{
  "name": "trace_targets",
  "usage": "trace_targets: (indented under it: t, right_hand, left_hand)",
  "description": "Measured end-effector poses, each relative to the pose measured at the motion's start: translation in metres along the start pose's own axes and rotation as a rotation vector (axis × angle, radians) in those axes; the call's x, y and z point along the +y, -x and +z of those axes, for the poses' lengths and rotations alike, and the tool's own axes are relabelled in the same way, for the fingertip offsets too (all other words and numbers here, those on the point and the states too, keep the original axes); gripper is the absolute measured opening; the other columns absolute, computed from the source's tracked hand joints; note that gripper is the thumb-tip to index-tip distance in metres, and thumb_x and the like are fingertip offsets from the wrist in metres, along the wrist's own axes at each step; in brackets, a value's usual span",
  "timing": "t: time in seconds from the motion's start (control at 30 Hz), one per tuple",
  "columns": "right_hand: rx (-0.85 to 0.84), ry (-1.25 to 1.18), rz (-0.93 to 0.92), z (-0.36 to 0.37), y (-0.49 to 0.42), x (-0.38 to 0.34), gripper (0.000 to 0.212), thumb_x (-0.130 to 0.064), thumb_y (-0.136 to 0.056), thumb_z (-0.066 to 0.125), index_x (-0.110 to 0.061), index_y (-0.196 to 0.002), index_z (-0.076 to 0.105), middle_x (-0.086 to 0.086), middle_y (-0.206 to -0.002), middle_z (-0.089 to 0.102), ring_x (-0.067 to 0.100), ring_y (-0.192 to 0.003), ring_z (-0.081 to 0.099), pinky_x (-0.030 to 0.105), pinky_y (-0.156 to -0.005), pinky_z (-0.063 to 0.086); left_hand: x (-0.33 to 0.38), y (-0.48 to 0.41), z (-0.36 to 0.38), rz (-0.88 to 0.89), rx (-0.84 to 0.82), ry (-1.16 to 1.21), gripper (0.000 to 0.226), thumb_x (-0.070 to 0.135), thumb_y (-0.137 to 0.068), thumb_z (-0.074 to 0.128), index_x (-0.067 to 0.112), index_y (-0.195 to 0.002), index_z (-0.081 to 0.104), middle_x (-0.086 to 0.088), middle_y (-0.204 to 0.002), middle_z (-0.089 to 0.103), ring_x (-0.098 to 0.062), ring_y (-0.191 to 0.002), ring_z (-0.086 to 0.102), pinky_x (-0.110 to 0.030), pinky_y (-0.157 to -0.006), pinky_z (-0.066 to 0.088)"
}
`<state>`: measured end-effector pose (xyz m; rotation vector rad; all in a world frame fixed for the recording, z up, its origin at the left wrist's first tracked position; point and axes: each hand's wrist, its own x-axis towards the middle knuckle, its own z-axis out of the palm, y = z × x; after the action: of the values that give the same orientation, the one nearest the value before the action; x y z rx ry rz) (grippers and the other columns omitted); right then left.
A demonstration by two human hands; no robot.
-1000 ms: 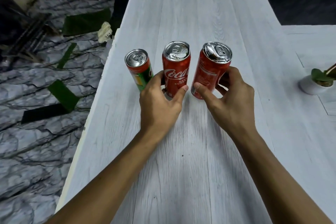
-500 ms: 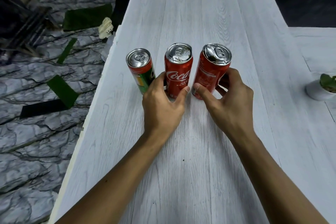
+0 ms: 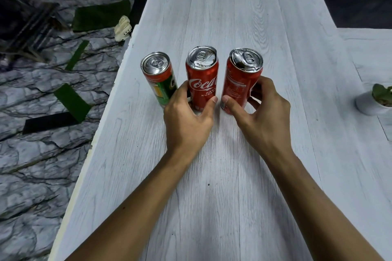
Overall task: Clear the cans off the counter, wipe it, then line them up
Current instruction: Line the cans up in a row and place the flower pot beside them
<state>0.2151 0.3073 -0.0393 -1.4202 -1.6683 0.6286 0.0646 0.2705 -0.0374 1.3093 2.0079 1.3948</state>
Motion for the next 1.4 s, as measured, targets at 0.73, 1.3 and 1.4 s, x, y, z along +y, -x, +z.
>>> trace_targets:
  t: [0.73, 1.3, 1.4]
  right_hand:
    - [-0.16, 0.269, 0.09, -0.019, 0.02, 0.008, 0.082, -0.075, -0.089, 0.053, -0.025, -0.153, 0.04, -0.001, -0.156, 0.048, 0.022, -0.14, 0.048, 0.029, -0.099, 0.032]
    - [-0.44, 0.525, -0.12, -0.083, 0.062, 0.001, 0.069, -0.068, -0.101, 0.033, -0.03, -0.158, 0.034, -0.008, -0.166, 0.028, 0.013, -0.154, 0.023, 0.027, -0.115, 0.015]
    - [-0.448, 0.529, -0.17, -0.101, 0.067, -0.001, 0.067, -0.065, -0.102, 0.035, -0.027, -0.158, 0.035, -0.005, -0.166, 0.03, 0.015, -0.154, 0.024, 0.032, -0.121, 0.021]
  left_hand:
    - [-0.011, 0.033, -0.011, -0.064, -0.065, -0.191, 0.066, 0.053, -0.097, 0.06, 0.021, -0.153, 0.045, 0.001, -0.154, 0.052, -0.018, -0.14, 0.05, -0.035, -0.111, 0.043]
    - [0.017, 0.075, -0.027, 0.163, -0.355, -0.492, 0.062, 0.057, -0.099, 0.051, 0.029, -0.154, 0.042, 0.008, -0.165, 0.034, -0.016, -0.152, 0.029, -0.035, -0.116, 0.03]
    - [0.026, 0.082, -0.023, 0.21, -0.404, -0.45, 0.061, 0.058, -0.099, 0.051, 0.034, -0.155, 0.039, 0.012, -0.165, 0.032, -0.012, -0.152, 0.029, -0.031, -0.114, 0.028]
